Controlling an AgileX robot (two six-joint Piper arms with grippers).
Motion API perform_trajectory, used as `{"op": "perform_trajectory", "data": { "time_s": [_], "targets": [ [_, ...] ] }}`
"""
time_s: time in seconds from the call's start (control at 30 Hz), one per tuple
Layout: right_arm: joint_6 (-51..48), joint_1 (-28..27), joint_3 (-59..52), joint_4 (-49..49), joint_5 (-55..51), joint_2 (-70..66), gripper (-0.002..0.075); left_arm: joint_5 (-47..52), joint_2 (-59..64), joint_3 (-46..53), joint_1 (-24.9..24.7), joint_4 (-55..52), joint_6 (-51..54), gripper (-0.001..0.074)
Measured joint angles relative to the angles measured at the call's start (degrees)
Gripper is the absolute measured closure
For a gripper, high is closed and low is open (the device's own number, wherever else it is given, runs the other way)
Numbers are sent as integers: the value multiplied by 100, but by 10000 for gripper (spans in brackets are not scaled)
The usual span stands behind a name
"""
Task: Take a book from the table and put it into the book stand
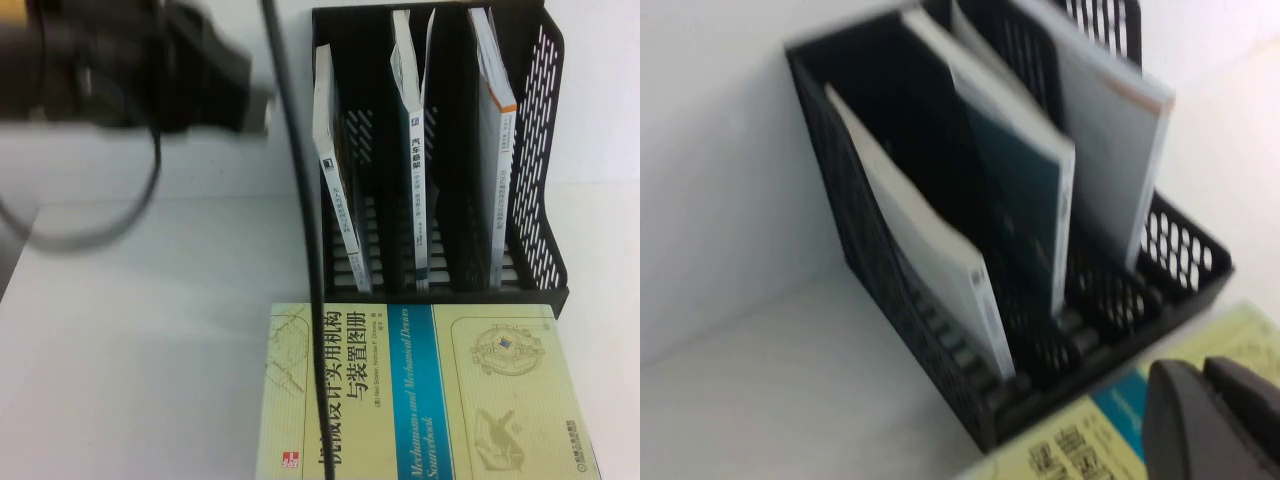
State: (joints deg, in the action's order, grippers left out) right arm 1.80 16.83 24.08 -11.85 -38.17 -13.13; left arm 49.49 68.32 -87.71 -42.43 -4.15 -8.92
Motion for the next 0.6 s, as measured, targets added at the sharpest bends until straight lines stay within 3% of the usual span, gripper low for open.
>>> {"op": "perform_trajectory", "data": {
  "time_s": [0.27, 0.6],
  "targets": [
    [12, 0, -615, -184, 233, 65, 729, -2090, -841, 2970, 0, 299, -11, 734],
    [24, 0, -618, -225, 233, 65, 729, -2699, -908, 3572, 0, 299, -11, 734]
  ]
}}
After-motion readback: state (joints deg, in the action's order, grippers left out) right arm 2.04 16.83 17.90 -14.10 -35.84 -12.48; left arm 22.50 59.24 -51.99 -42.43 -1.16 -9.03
